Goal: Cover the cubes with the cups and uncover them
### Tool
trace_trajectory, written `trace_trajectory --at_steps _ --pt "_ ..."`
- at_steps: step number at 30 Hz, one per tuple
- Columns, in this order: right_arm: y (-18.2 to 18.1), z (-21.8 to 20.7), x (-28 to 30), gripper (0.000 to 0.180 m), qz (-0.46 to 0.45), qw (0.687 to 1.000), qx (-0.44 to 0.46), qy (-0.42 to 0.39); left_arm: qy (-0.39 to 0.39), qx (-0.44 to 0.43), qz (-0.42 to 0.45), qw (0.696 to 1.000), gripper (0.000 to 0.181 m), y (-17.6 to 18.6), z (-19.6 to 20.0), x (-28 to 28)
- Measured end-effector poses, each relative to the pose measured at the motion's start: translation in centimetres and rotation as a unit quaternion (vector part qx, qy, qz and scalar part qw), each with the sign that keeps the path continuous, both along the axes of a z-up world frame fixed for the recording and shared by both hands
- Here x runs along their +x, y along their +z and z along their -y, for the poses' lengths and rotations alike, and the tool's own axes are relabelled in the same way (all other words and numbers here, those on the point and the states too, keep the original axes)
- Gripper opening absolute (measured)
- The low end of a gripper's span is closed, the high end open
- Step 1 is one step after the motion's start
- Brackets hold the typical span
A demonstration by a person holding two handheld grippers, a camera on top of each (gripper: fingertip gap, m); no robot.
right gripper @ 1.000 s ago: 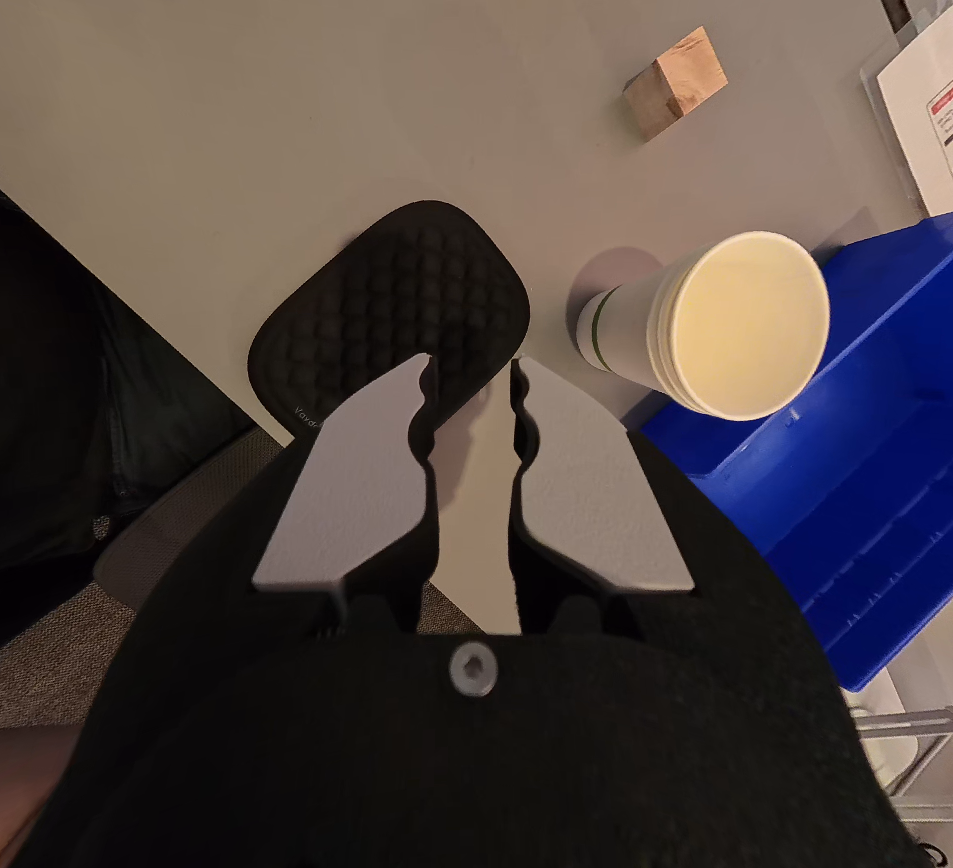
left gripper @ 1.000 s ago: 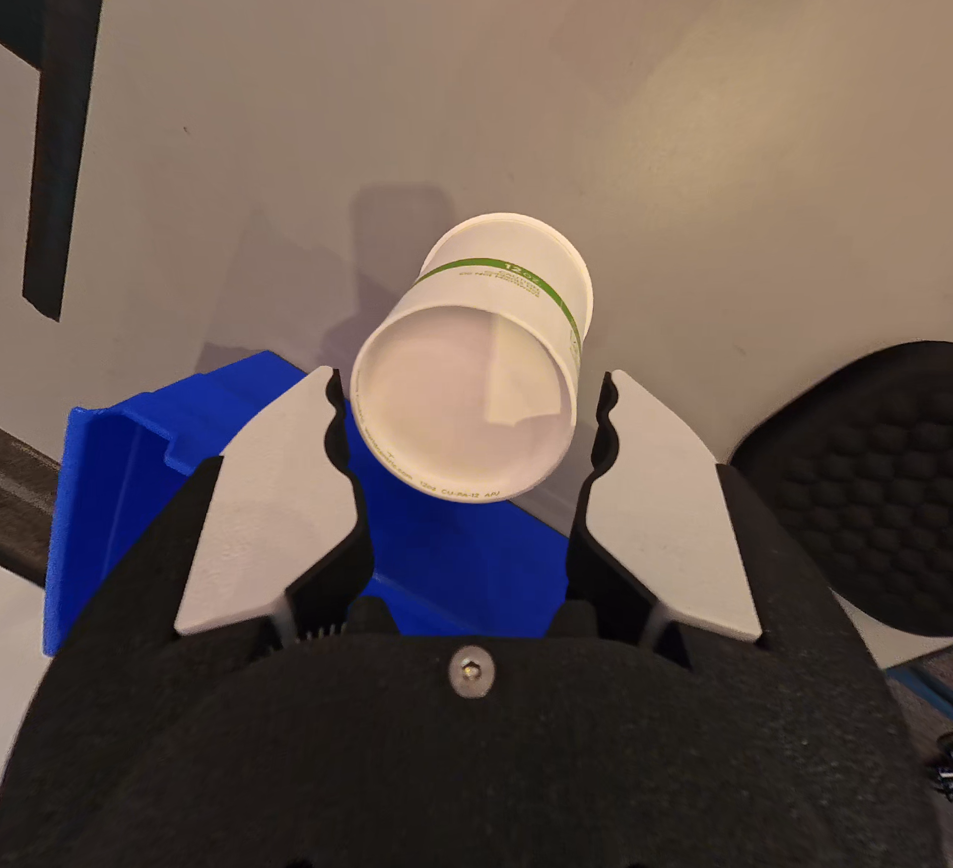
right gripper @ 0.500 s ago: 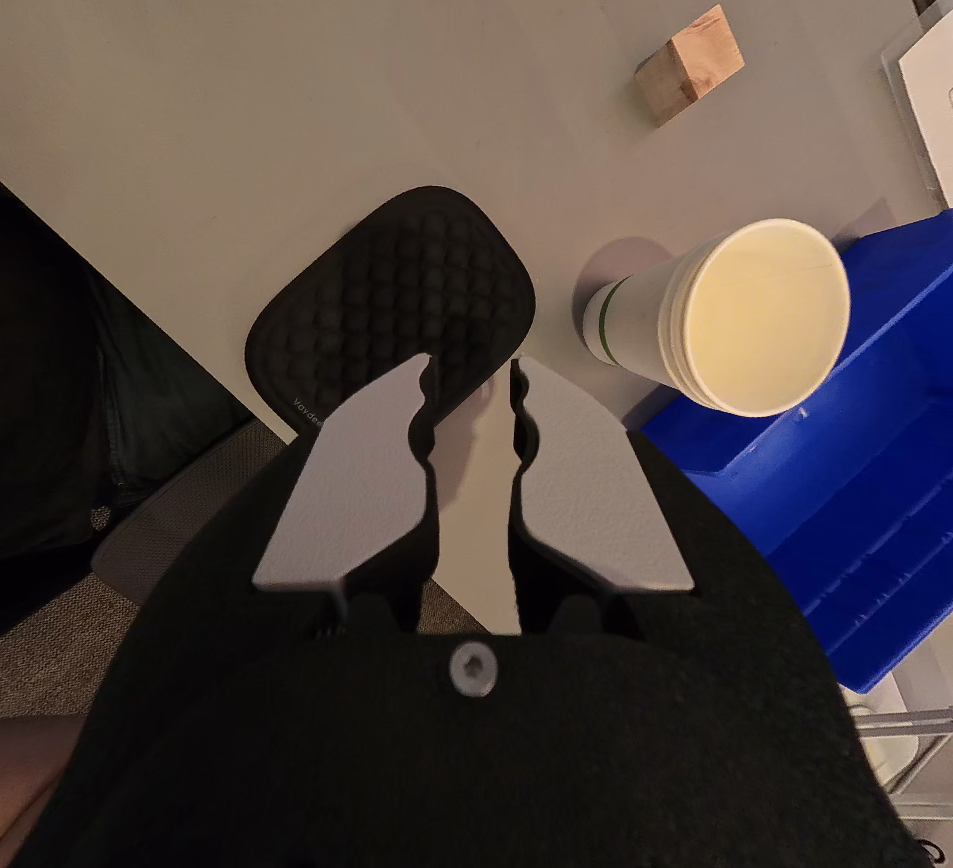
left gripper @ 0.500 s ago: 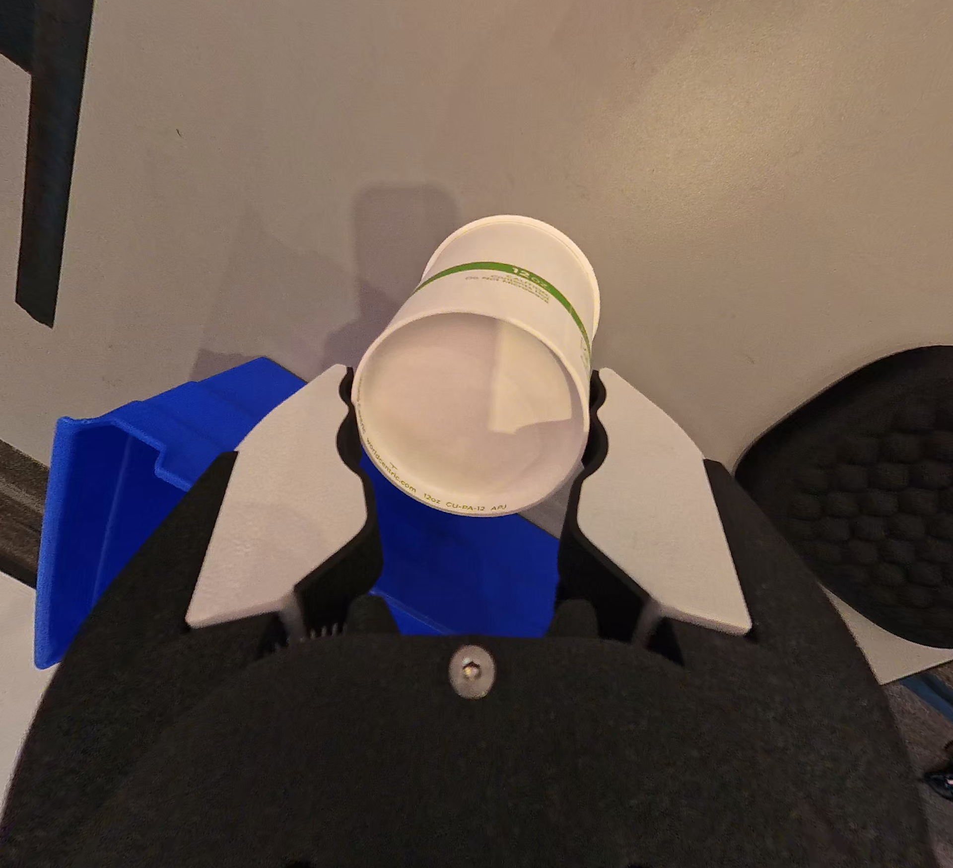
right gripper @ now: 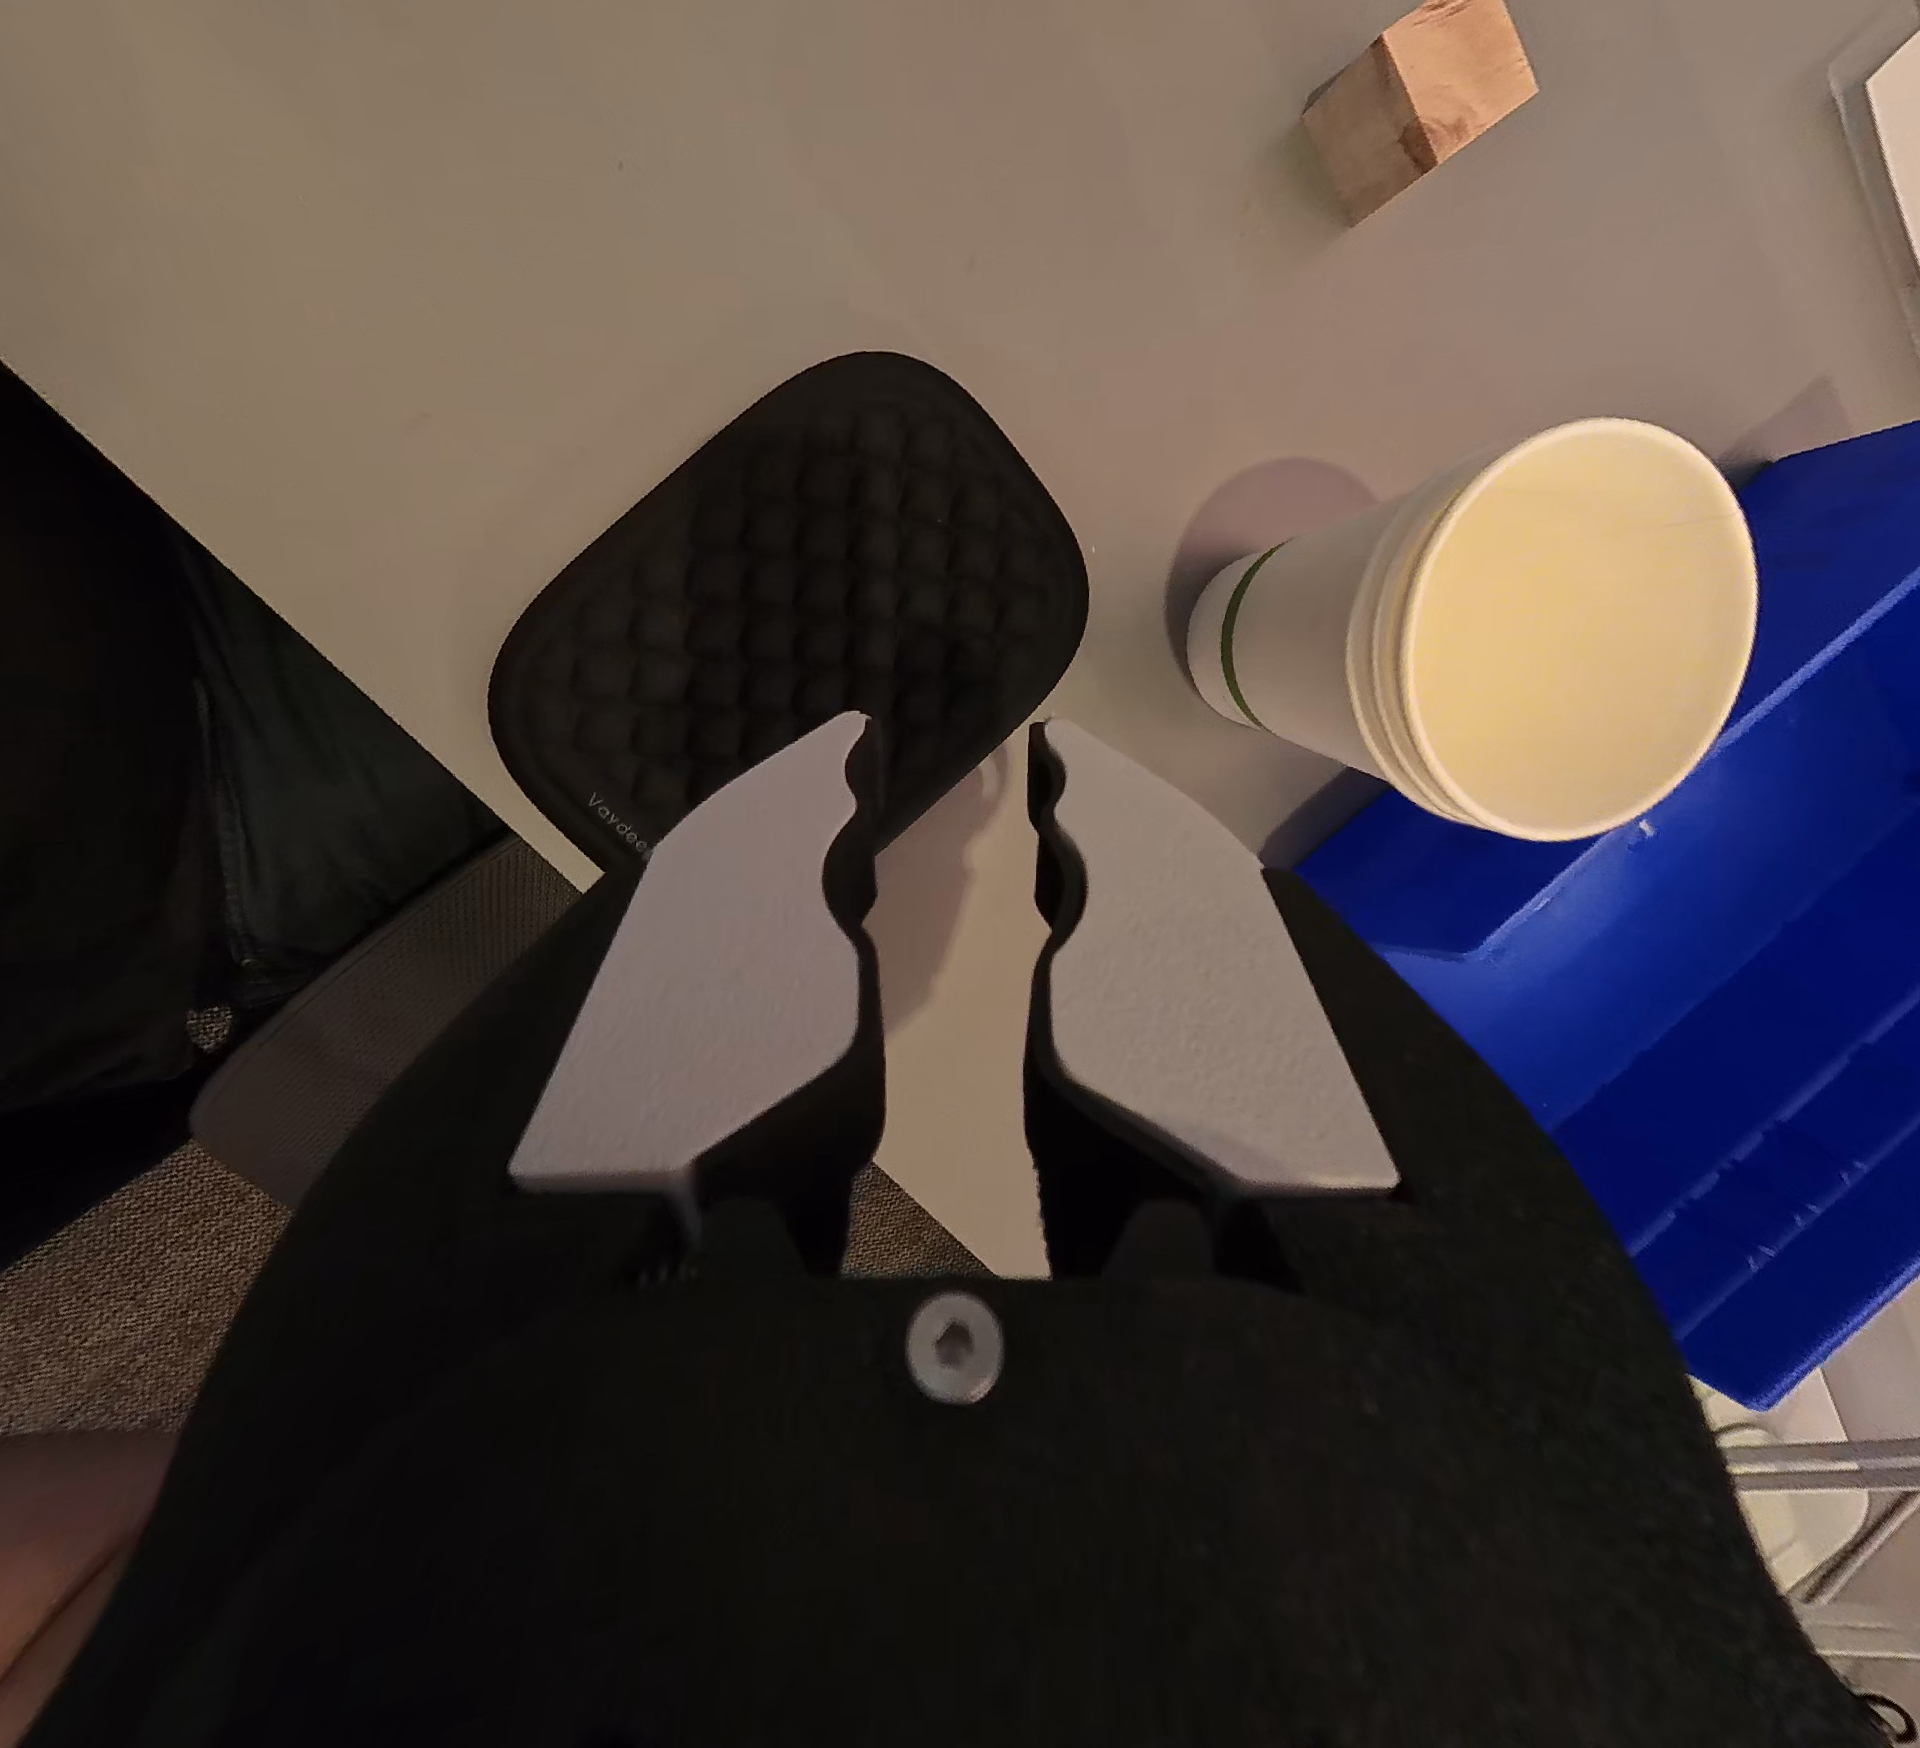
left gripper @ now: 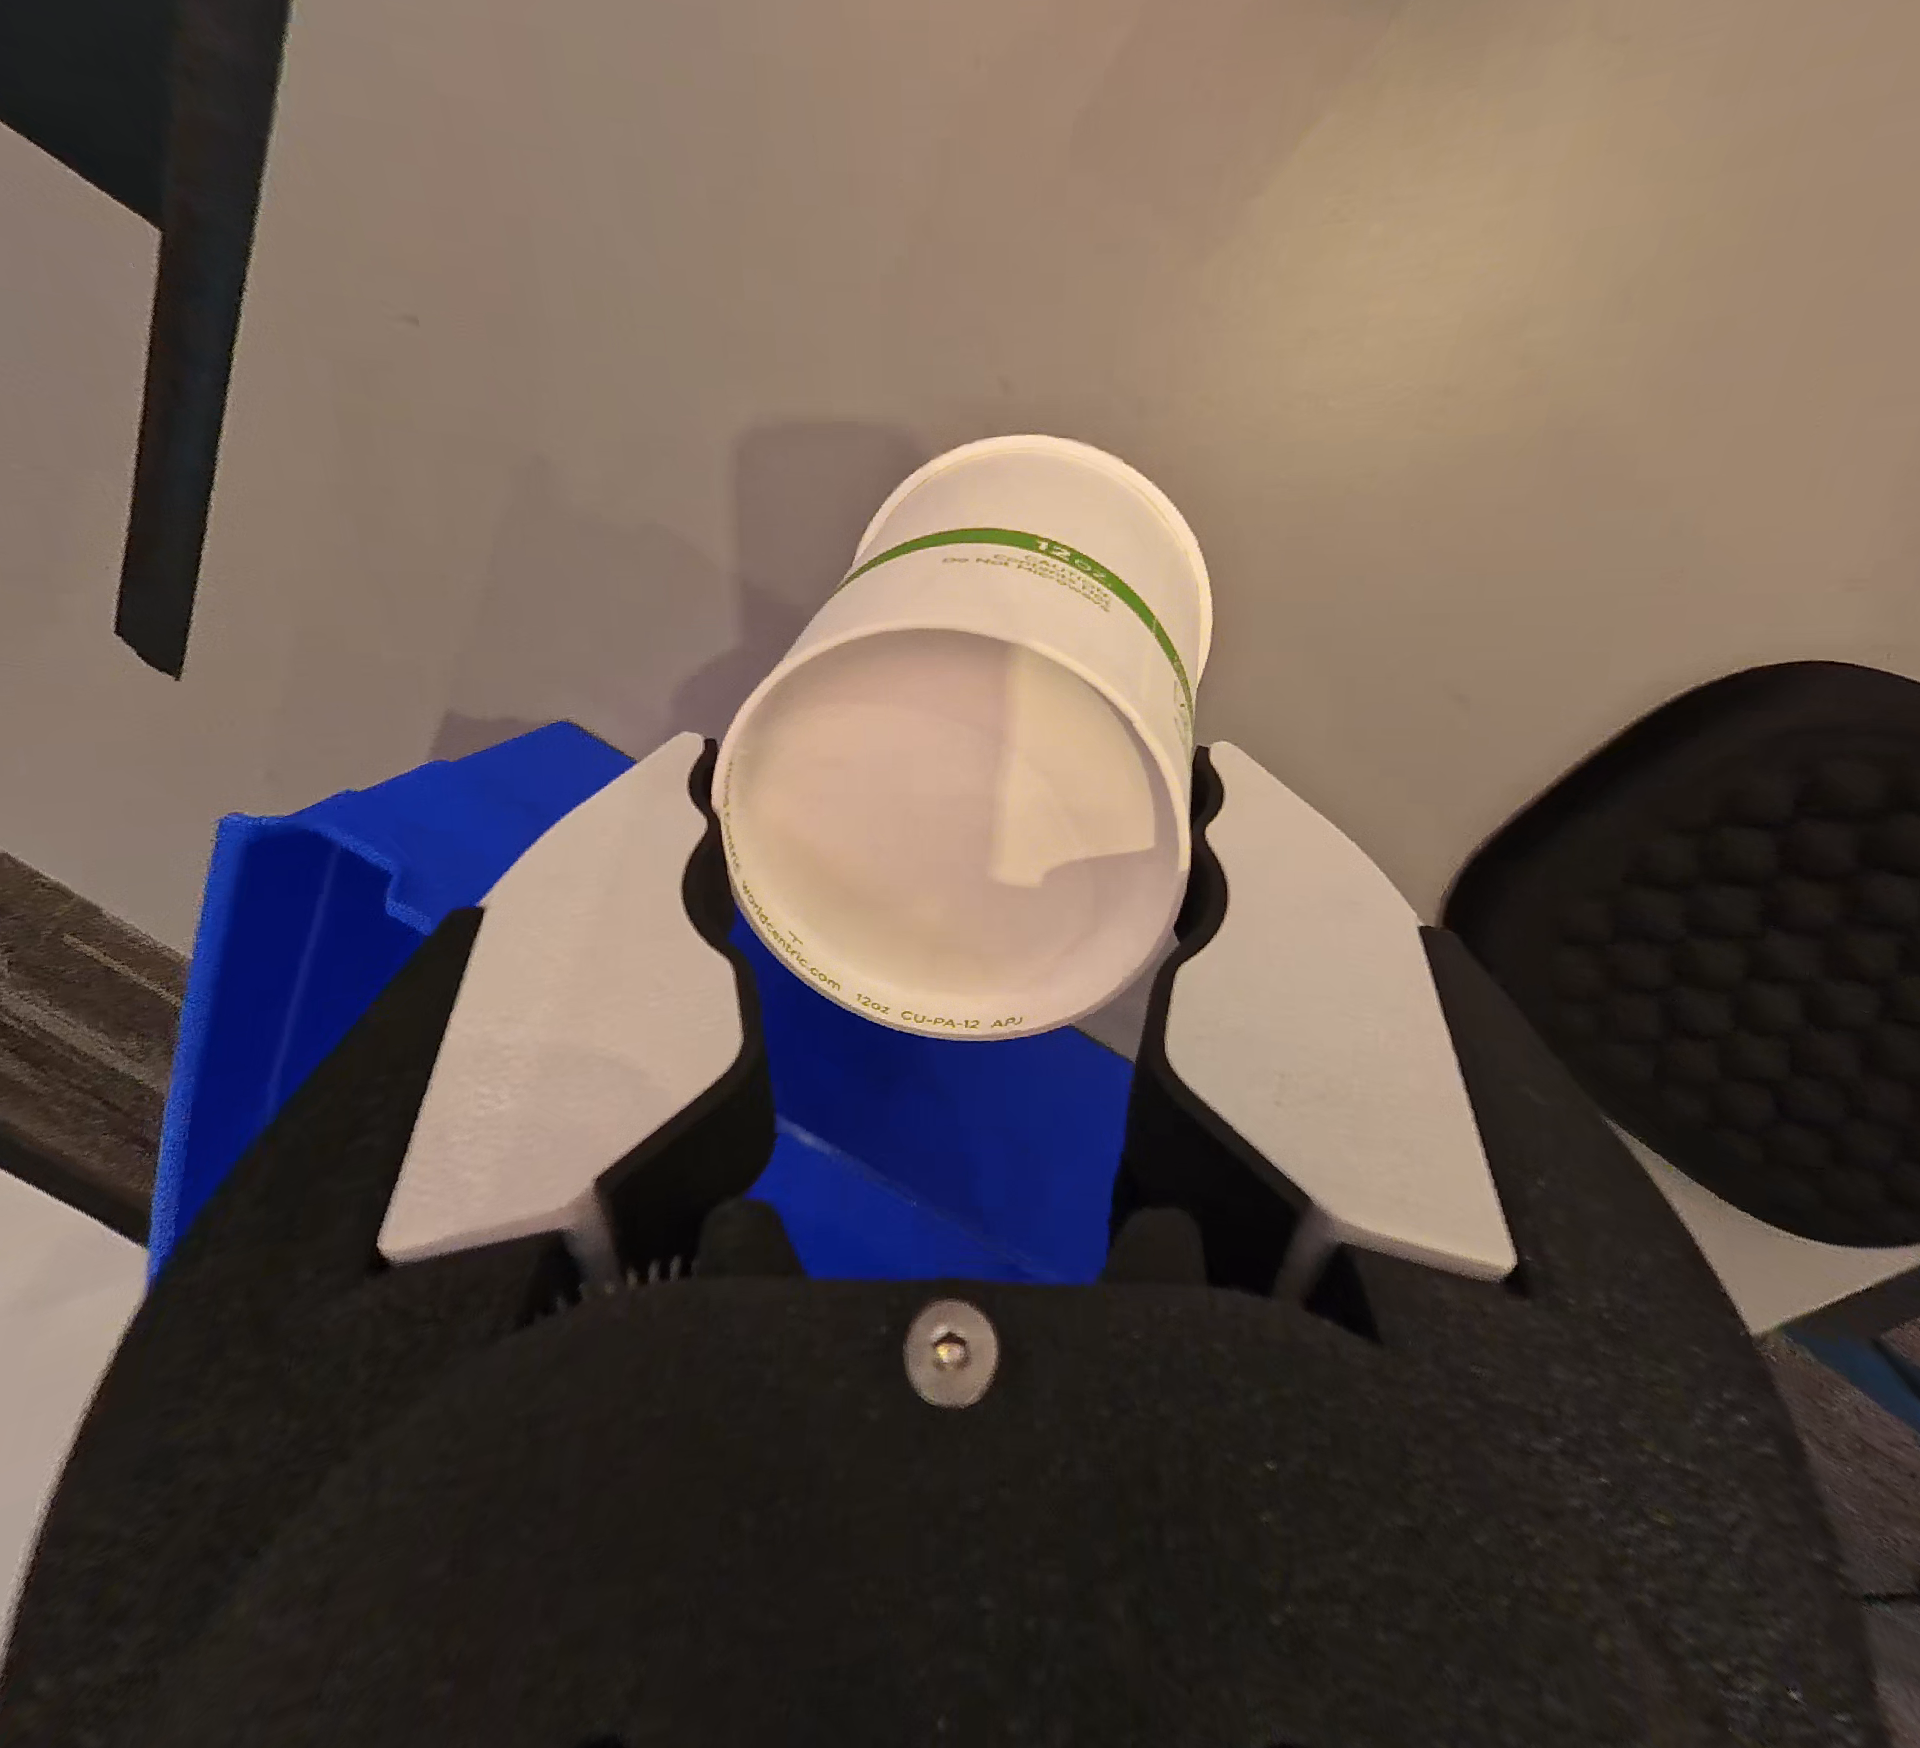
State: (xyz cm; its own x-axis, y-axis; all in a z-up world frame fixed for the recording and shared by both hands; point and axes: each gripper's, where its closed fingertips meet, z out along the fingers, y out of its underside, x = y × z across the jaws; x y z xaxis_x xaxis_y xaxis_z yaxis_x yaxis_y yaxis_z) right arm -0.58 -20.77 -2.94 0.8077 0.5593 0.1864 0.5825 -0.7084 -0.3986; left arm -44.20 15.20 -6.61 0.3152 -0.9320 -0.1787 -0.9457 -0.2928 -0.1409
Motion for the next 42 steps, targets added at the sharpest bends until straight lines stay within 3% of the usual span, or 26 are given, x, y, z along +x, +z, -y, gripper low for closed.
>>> trace_trajectory --at_steps 1,9,17,23,27,34,42 --pt "0.0 0.0 0.0 0.026 -0.001 1.0 -0.001 0.0 0.0 0.002 0.005 1.0 0.085 0.4 0.1 0.1" --pt "0.0 -0.8 -0.2 0.026 -0.005 1.0 0.002 0.001 -0.028 0.033 0.059 0.997 0.085 5.7 1.7 2.3" --pt "2.6 -5.5 -5.5 0.026 -0.107 0.988 0.092 0.056 -0.114 0.037 0.242 0.963 0.084 13.8 7.6 11.4" --pt "6.8 -9.2 -12.6 0.027 -0.284 0.932 0.184 0.133 -0.203 0.009 0.352 0.914 0.084 16.6 14.1 18.2" --pt "8.1 -10.0 -15.3 0.028 -0.347 0.902 0.201 0.161 -0.228 -0.031 0.423 0.876 0.084 17.4 17.6 21.5" --pt "9.8 -10.0 -17.3 0.036 -0.394 0.865 0.263 0.167 -0.261 -0.059 0.462 0.846 0.084 17.2 20.4 24.0" --pt "13.1 -9.0 -18.9 0.022 -0.501 0.781 0.312 0.205 -0.278 -0.075 0.509 0.811 0.084 17.8 23.0 25.0"
